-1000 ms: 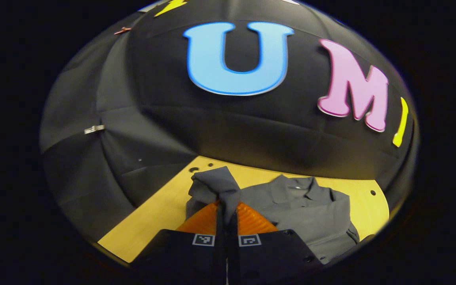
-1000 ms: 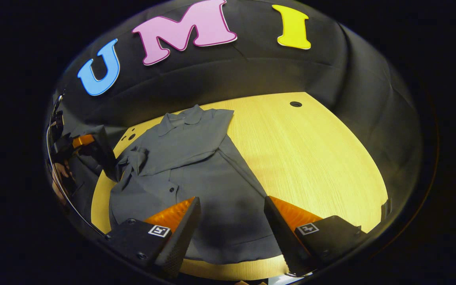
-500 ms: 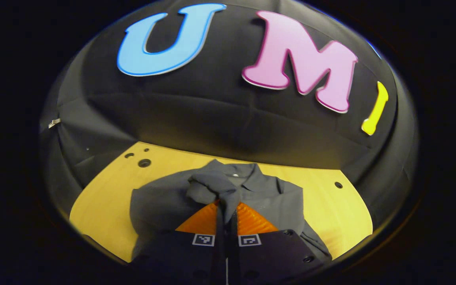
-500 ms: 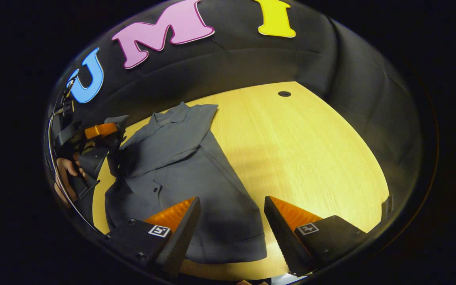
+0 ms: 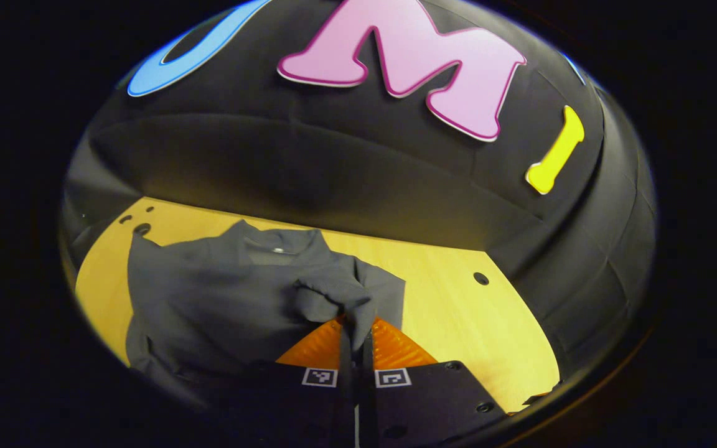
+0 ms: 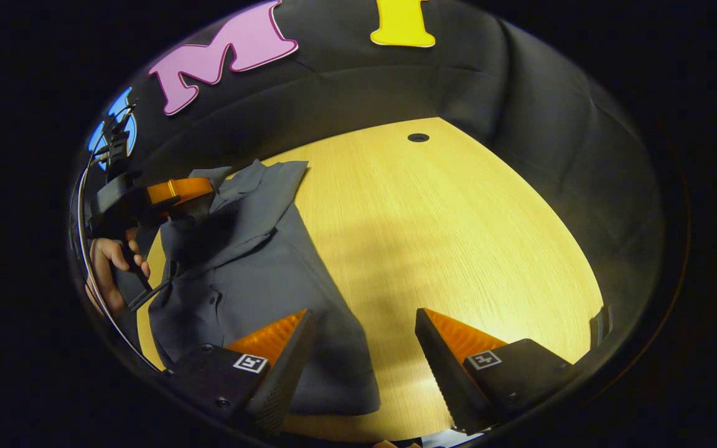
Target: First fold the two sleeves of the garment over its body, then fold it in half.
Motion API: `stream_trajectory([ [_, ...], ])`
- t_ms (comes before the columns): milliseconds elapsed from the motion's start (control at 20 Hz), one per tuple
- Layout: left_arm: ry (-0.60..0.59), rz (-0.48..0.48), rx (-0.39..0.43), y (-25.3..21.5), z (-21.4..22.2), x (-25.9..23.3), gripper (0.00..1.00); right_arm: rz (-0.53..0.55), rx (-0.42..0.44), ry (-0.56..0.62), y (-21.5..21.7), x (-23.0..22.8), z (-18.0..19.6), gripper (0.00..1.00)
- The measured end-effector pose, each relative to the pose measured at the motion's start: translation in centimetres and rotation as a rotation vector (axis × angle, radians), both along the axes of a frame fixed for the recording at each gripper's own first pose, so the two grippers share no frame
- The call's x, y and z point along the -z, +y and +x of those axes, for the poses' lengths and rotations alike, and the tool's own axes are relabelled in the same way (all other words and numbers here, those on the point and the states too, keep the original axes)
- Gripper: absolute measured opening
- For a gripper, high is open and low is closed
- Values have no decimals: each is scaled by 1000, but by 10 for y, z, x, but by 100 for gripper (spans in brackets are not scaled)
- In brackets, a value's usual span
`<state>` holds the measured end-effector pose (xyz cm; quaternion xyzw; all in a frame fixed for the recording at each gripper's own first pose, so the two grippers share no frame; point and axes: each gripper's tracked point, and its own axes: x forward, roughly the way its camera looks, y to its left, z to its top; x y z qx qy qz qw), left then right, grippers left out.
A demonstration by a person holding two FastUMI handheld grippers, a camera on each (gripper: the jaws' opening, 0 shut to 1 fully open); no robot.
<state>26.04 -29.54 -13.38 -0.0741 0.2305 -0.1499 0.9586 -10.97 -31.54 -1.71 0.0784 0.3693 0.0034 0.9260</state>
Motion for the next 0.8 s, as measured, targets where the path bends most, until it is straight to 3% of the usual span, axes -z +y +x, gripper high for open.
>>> stream_trajectory([
  [200, 34, 15, 15, -14, 2, 15, 11, 8, 11, 17, -7, 3, 2, 99],
  [400, 31, -5, 32, -10, -3, 9, 23, 13, 20, 10, -4, 2, 8, 99],
  [500, 0, -44, 51, -3, -14, -6, 49, 17, 5, 18, 3, 5, 6, 99],
  [650, -32, -6, 21, 29, -28, -11, 89, 22, -19, 17, 17, 5, 1, 99],
  [800, -31, 53, -21, 80, -63, -5, 96, 45, -48, 51, 37, 13, -4, 99],
])
